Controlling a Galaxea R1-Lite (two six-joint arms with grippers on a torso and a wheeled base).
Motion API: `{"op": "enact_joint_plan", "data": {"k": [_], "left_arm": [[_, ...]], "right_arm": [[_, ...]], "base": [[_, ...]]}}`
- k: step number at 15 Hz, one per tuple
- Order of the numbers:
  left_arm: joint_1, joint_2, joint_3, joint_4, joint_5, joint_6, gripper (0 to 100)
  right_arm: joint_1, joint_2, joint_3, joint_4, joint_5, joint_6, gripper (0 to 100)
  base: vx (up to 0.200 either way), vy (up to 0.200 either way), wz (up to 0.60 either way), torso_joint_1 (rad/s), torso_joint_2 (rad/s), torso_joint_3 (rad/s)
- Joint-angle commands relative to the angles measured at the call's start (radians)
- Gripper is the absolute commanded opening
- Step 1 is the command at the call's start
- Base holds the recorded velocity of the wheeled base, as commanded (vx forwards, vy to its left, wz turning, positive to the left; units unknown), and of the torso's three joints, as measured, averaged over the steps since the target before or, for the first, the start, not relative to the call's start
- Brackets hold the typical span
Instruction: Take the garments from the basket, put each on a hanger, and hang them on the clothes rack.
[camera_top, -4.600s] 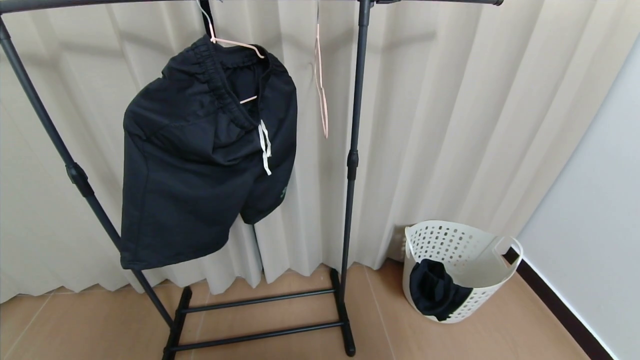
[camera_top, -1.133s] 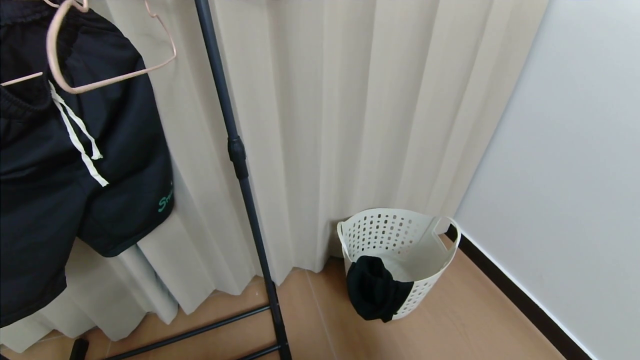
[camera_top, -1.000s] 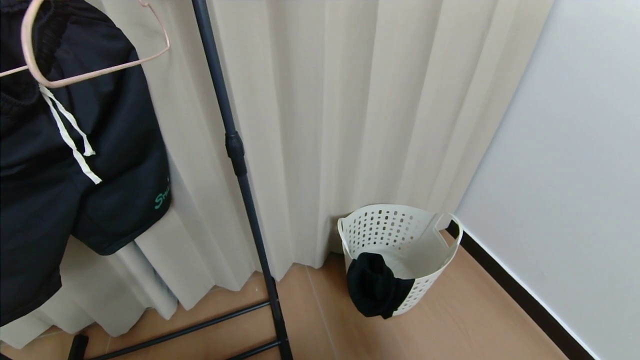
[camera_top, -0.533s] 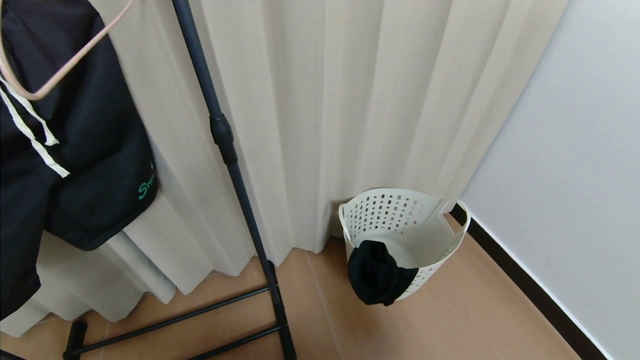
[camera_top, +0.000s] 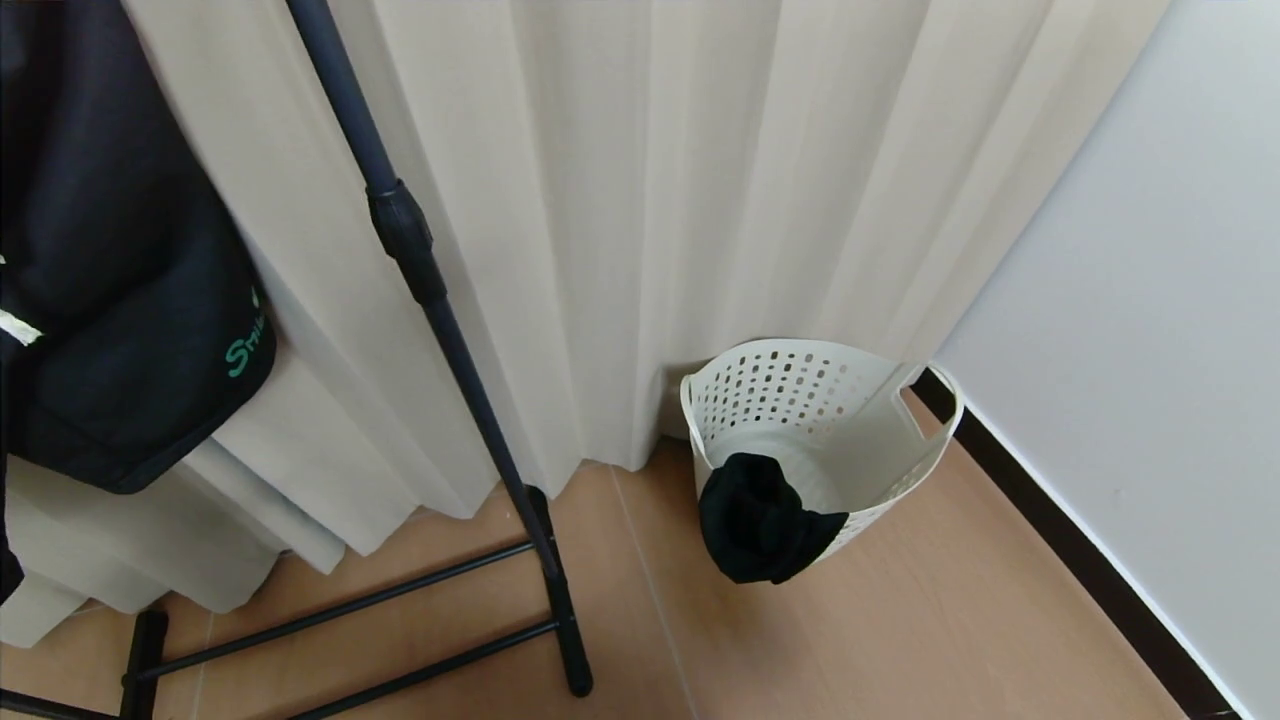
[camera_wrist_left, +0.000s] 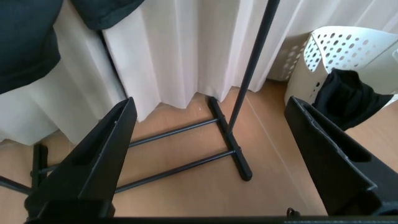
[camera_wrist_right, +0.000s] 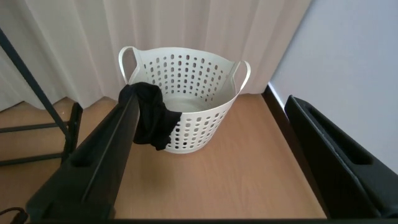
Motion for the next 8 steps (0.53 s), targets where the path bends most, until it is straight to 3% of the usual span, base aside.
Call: {"op": "enact_joint_plan", "data": {"k": [1,8], "left_arm": [[0.000,0.001,0.000,0.000,0.000,0.000,100],[0.000,0.001,0.000,0.000,0.002,0.000,100]], "right_arm": [[0.000,0.000,0.000,-0.001,0.000,0.000,100],[0.000,0.000,0.000,-0.001,0.000,0.000,100]], "base": [[0.000,0.000,0.00,-0.002,0.01,-0.198],[0.000,0.000,0.00,0.002,0.00,-0.199]]}}
